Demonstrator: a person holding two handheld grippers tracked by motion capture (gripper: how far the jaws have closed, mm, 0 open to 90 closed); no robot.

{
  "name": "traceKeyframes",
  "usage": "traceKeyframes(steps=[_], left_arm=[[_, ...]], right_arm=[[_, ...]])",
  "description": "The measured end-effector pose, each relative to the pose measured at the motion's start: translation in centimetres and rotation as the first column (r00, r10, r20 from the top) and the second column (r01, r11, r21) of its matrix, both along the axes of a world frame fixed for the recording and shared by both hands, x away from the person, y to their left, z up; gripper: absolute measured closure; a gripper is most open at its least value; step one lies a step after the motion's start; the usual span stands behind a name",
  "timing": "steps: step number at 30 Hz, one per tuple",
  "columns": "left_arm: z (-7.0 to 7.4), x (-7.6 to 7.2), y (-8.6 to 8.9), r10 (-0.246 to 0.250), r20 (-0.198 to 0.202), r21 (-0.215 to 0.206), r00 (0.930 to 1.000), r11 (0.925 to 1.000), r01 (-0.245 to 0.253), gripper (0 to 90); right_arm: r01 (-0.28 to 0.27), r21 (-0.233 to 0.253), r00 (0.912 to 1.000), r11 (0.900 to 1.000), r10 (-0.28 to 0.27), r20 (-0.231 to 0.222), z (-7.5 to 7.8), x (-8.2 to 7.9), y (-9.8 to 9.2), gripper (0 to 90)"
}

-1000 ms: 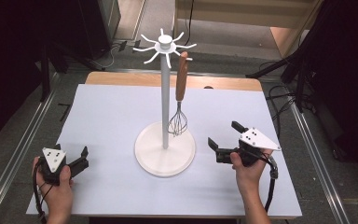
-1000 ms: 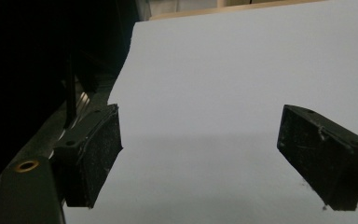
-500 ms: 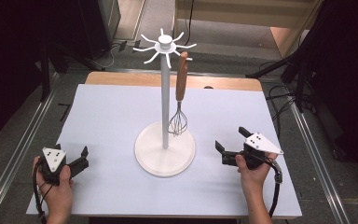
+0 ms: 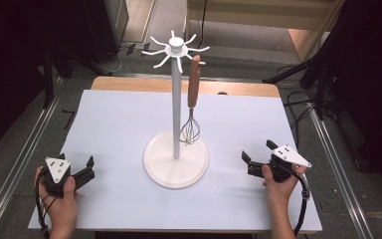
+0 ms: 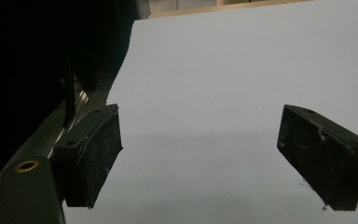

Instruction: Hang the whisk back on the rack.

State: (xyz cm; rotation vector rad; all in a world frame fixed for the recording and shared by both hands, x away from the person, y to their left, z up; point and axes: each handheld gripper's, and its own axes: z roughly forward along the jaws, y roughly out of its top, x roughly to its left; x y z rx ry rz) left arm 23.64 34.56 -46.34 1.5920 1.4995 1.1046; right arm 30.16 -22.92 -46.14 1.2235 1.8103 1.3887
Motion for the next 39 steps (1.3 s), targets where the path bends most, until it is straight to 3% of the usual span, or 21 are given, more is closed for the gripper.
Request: traceKeyframes(steps=[14, 17, 22, 39], left_arm=[[0.0, 0.0, 0.0, 0.000, -0.001, -0.002, 1.0000, 1.0000, 0.000, 14.5], [0.0, 0.0, 0.0, -0.001, 0.001, -0.003, 1.0000, 1.0000, 0.001, 14.6], [0.0, 0.0, 0.0, 0.000, -0.001, -0.004, 1.0000, 1.0000, 0.000, 14.6], [0.0, 0.0, 0.0, 0.001, -0.001, 0.003, 1.0000, 1.0000, -0.001, 14.6]], right_arm=[[0.085, 0.019, 0.9958, 0.996, -0.084, -0.036, -1.4, -0.5, -3.3, 2.2], [0.098, -0.003, 0.9944, 0.995, -0.098, -0.039, -1.7, -0.9, -4.1, 3.6], [0.119, -0.026, 0.9921, 0.993, -0.120, -0.035, -1.7, -1.6, -5.1, 4.2], [0.188, -0.016, 0.9789, 0.982, -0.188, -0.079, -2.2, -5.1, -9.8, 1.8]])
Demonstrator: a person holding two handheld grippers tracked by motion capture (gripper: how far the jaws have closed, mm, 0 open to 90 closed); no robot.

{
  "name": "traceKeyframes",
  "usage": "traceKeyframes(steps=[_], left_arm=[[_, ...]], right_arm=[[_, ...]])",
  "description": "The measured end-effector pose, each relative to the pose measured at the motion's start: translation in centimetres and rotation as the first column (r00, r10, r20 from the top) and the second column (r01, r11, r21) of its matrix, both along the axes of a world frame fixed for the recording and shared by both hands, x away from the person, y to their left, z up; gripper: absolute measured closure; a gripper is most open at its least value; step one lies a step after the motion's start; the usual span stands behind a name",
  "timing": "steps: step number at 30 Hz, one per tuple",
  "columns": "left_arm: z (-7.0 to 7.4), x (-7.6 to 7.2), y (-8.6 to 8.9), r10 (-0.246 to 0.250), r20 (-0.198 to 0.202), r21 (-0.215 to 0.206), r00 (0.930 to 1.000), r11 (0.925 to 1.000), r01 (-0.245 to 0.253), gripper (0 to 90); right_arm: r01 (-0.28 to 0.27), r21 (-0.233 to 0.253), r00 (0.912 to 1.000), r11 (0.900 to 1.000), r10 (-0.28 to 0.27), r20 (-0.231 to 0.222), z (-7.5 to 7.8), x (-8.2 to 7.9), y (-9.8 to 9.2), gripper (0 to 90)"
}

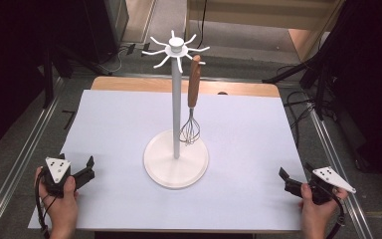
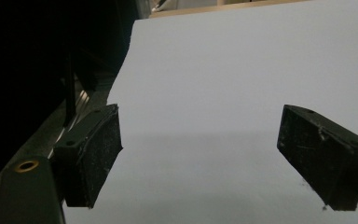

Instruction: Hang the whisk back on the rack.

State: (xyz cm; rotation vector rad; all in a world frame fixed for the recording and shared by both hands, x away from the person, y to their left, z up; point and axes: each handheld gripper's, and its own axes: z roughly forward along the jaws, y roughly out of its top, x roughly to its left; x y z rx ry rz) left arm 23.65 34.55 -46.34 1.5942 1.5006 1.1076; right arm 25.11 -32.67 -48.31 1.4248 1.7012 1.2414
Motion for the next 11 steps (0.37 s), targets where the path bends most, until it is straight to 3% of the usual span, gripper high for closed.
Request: traceKeyframes(steps=[3, 7, 11], left_arm=[[-0.01, 0.02, -0.04, 0.001, -0.002, 0.004, 1.0000, 1.0000, -0.001, 14.5], [0.00, 0.02, -0.04, 0.001, -0.001, 0.005, 1.0000, 1.0000, -0.001, 14.6], [-0.01, 0.05, -0.08, 0.002, -0.003, 0.006, 1.0000, 1.0000, -0.002, 14.6]], right_arm=[[0.002, 0.037, 1.0000, 0.999, -0.002, 0.003, -0.26, 0.08, -0.19, 1.9], [0.000, -0.002, 1.0000, 1.000, 0.000, -0.006, -0.26, 0.30, 0.35, 1.9], [0.001, 0.025, 1.0000, 1.000, -0.001, -0.006, -0.30, 0.30, 0.08, 1.9]])
